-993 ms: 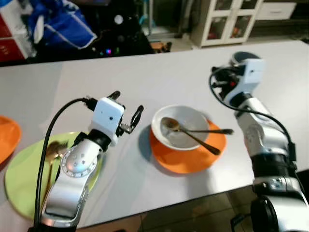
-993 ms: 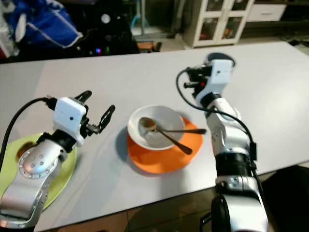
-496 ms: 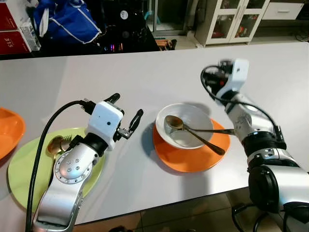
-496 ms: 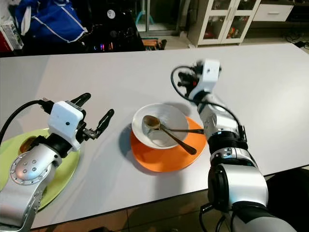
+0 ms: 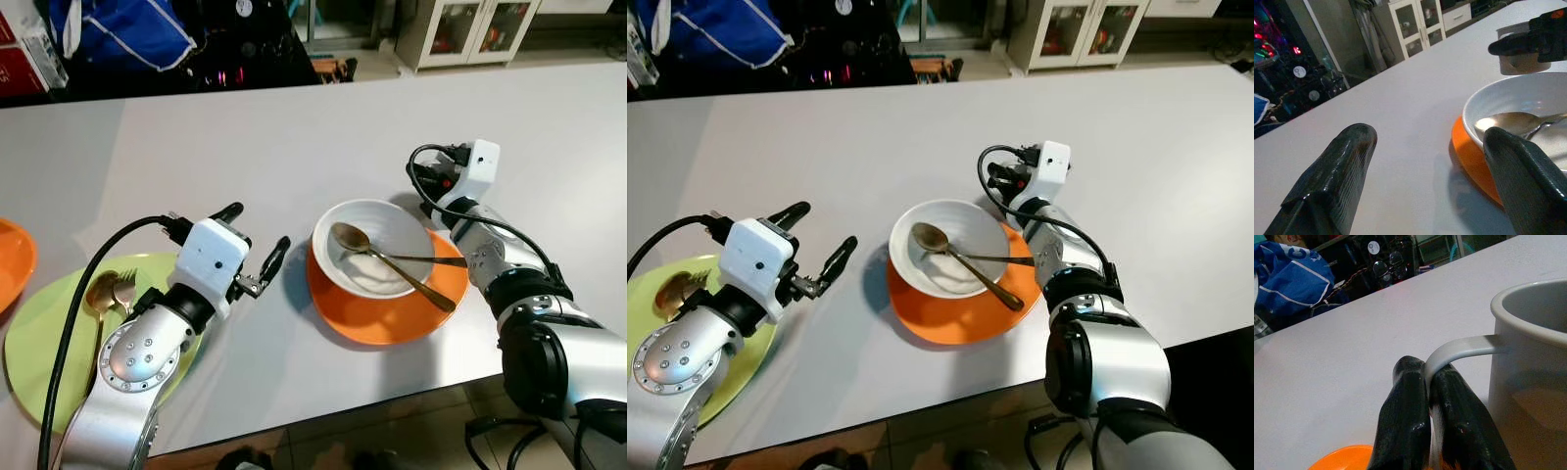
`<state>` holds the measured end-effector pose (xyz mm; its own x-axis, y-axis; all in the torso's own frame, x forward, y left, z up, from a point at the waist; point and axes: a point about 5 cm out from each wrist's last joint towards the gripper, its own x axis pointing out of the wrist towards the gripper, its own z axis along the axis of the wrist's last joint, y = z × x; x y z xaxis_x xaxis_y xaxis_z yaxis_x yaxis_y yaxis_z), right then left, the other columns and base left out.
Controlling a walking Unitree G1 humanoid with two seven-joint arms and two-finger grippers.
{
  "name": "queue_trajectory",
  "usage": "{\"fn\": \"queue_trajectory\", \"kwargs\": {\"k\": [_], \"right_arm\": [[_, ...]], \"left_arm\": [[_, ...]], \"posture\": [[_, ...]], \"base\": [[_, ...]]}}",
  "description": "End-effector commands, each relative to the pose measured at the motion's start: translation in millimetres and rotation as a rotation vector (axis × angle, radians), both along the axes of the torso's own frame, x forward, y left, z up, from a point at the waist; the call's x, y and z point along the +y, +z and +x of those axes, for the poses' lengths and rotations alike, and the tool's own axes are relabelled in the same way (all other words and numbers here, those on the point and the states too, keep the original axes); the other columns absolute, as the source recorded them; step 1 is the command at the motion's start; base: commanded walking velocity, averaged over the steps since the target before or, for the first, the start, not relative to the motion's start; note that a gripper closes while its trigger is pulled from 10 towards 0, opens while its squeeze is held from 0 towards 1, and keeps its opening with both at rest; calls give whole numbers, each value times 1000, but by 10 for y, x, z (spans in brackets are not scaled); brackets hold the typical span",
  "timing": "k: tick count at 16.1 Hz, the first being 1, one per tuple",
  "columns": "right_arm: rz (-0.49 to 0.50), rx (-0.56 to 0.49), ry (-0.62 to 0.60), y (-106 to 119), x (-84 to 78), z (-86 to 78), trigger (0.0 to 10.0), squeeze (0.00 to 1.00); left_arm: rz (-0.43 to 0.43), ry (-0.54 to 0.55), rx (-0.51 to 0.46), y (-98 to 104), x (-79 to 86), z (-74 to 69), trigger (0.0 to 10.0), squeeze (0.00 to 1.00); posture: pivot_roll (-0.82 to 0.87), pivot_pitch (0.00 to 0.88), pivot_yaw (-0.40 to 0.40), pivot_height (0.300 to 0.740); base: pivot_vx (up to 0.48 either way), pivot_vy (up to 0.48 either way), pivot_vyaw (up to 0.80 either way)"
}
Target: Setting the table
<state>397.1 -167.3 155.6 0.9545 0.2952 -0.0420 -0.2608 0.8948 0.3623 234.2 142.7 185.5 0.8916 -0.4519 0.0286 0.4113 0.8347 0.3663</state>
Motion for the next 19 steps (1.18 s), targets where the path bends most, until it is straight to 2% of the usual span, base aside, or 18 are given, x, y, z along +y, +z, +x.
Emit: {"fn": "queue_trajectory", "kwargs": {"k": [1,4,10,11,19], "right_arm": [[25,-29,7,75,26,27,10000,0],[11,-18,25,15,65,8,10000,0],[-20,-34,36,51,71,20,10000,0],[-25,-35,40,56,76,22,10000,196],[-25,-35,40,56,76,22,10000,196]], "left_arm": [[5,-20,4,19,-22,-55,10000,0],[9,-22,14,21,-22,-109,10000,0],[3,-29,18,30,-44,-121,10000,0],[1,-32,18,29,-48,-120,10000,0],[1,-32,18,29,-48,-120,10000,0]], "posture": [[103,171,-30,740],[109,187,-31,740],[104,184,-33,740],[101,182,-34,740],[101,182,-34,740]], "base": [[0,0,0],[0,0,0],[0,0,0],[0,0,0],[0,0,0]]}}
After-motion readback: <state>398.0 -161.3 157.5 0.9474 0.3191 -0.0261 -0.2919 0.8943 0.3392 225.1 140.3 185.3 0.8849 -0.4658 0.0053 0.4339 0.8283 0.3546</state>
